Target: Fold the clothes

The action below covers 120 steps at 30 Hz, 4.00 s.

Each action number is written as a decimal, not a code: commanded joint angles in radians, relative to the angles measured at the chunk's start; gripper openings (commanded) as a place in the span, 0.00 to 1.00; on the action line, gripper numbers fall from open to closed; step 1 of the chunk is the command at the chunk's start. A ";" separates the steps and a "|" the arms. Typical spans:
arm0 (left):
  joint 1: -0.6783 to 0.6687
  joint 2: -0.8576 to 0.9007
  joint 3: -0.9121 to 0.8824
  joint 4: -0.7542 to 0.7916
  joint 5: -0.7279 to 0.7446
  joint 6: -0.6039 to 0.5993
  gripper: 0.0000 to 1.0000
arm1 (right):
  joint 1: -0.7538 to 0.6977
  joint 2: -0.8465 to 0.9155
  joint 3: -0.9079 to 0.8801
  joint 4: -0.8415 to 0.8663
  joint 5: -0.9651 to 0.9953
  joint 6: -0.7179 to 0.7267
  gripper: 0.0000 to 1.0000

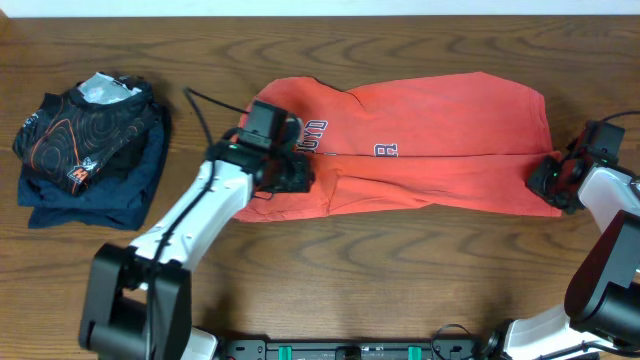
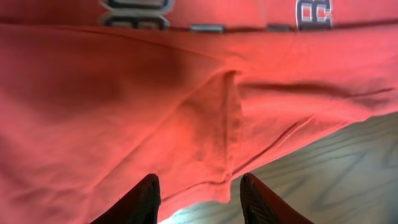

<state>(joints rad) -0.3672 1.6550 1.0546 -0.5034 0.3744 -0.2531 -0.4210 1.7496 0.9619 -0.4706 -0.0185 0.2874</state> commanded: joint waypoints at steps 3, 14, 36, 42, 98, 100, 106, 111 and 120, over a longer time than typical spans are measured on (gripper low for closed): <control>-0.037 0.106 -0.004 0.018 -0.020 0.020 0.44 | 0.009 0.009 0.005 -0.022 0.086 -0.013 0.10; -0.065 0.180 -0.003 0.035 -0.015 0.016 0.54 | 0.009 0.009 0.005 -0.046 0.094 -0.015 0.11; -0.150 0.187 -0.003 0.124 -0.088 0.017 0.24 | 0.009 0.009 0.005 -0.046 0.095 -0.015 0.13; -0.131 0.179 0.031 0.129 -0.194 0.017 0.06 | 0.009 0.009 0.005 -0.046 0.094 -0.015 0.13; 0.261 0.158 -0.197 -0.074 -0.256 0.027 0.39 | -0.112 0.047 -0.023 -0.060 0.190 -0.087 0.13; 0.260 0.158 -0.198 -0.104 -0.256 0.027 0.39 | -0.116 0.047 -0.023 -0.066 0.191 -0.087 0.13; 0.260 0.156 -0.198 -0.236 -0.256 0.028 0.37 | -0.116 0.046 -0.023 -0.121 0.212 -0.086 0.14; 0.260 0.133 -0.198 -0.281 -0.256 0.029 0.36 | -0.116 0.036 -0.020 -0.164 0.240 -0.078 0.14; 0.261 -0.089 -0.100 -0.254 -0.256 0.061 0.58 | -0.114 -0.108 0.018 -0.173 0.116 -0.076 0.20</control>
<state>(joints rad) -0.1165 1.6501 0.9073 -0.7742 0.1509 -0.2050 -0.5217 1.7206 0.9619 -0.6476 0.1360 0.2157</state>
